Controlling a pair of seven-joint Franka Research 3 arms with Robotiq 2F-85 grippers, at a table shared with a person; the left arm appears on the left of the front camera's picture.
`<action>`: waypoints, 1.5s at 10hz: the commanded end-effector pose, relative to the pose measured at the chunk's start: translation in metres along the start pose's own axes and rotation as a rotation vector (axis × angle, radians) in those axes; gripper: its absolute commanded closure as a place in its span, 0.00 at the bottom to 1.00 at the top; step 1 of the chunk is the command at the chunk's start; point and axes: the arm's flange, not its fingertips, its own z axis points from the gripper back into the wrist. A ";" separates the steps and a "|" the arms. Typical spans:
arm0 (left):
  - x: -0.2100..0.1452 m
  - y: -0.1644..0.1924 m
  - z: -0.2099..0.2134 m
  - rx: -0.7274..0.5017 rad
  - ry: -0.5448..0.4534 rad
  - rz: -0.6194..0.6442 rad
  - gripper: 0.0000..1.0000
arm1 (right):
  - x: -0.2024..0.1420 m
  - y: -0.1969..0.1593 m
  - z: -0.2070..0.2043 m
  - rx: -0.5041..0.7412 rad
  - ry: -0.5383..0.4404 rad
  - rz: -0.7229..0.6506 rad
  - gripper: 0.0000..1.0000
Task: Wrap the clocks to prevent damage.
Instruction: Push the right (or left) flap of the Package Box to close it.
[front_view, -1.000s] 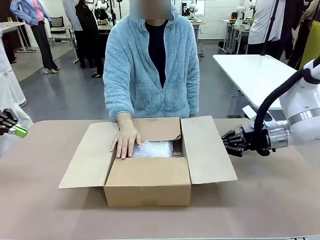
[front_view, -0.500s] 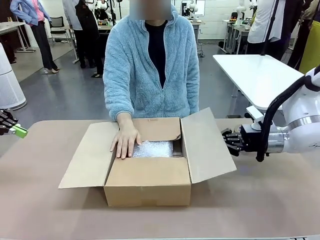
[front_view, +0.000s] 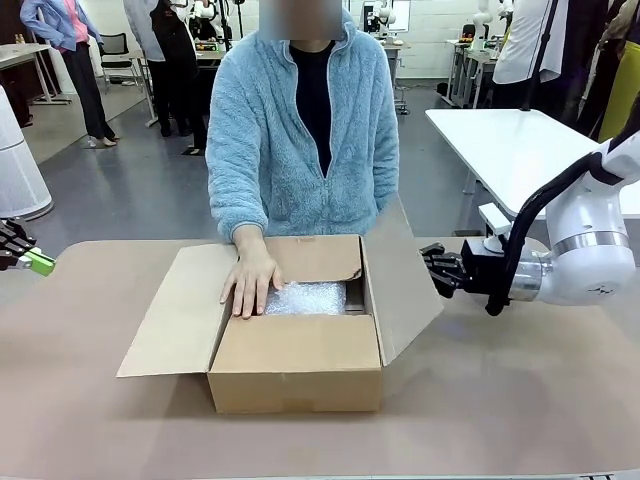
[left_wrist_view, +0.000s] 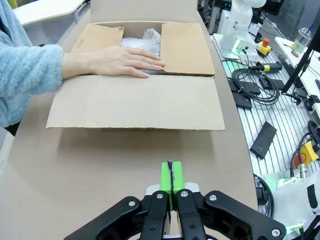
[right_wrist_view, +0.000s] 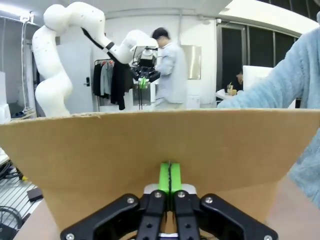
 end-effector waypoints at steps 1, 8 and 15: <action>0.001 -0.001 0.001 0.004 -0.012 -0.001 1.00 | -0.003 0.004 -0.019 -0.004 -0.002 0.023 0.99; 0.001 -0.001 0.001 0.004 -0.012 -0.001 1.00 | -0.018 0.000 -0.065 0.058 0.094 0.013 0.99; 0.001 -0.001 0.001 0.004 -0.012 -0.001 1.00 | -0.030 -0.001 -0.064 0.098 0.137 -0.062 0.99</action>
